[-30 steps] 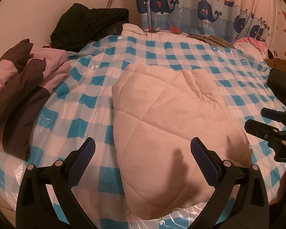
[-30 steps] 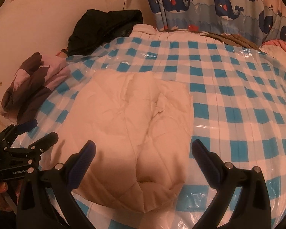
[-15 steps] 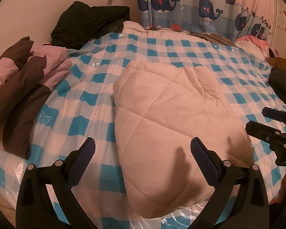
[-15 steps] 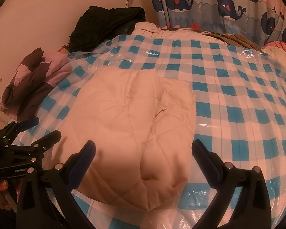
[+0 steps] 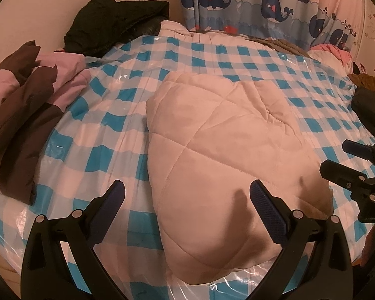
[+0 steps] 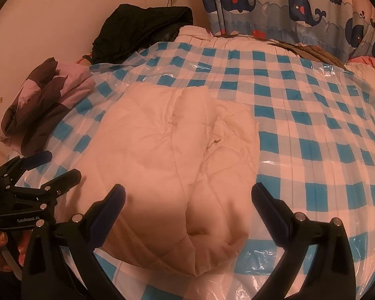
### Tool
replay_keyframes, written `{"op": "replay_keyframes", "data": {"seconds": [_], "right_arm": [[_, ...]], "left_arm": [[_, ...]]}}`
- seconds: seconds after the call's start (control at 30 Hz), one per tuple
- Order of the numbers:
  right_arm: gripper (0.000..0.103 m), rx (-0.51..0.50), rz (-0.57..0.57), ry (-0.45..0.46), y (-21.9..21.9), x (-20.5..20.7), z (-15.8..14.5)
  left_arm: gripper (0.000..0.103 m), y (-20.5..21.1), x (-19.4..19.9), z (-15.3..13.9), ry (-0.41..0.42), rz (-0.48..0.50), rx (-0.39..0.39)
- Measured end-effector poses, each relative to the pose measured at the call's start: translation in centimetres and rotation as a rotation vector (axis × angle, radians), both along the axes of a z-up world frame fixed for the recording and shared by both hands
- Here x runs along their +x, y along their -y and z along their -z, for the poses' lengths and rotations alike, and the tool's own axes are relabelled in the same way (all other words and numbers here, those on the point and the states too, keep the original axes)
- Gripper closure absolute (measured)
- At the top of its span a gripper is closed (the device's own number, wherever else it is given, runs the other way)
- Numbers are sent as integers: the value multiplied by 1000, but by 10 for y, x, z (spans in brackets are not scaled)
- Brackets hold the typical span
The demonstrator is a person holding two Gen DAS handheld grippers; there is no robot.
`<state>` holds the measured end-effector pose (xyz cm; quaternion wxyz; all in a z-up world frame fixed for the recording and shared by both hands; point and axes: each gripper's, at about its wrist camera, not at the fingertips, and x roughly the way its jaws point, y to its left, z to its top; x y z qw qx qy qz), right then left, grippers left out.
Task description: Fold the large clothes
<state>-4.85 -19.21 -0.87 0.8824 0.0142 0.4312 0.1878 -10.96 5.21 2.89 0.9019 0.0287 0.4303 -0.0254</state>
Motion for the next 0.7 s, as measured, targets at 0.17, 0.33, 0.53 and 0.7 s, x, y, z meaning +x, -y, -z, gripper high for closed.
{"op": "replay_keyframes", "data": {"seconds": [0.17, 0.33, 0.53, 0.7], "right_arm": [[6, -1, -5, -4, 1, -1, 1], [6, 1, -23, 1, 4, 1, 2], [6, 1, -21, -1, 3, 0, 2], [6, -1, -21, -1, 3, 0, 2]], "left_arm": [[7, 0, 3, 3, -26, 6, -26], [7, 1, 4, 5, -33, 7, -27], [7, 1, 4, 5, -35, 5, -28], [7, 1, 4, 5, -35, 5, -28]]}}
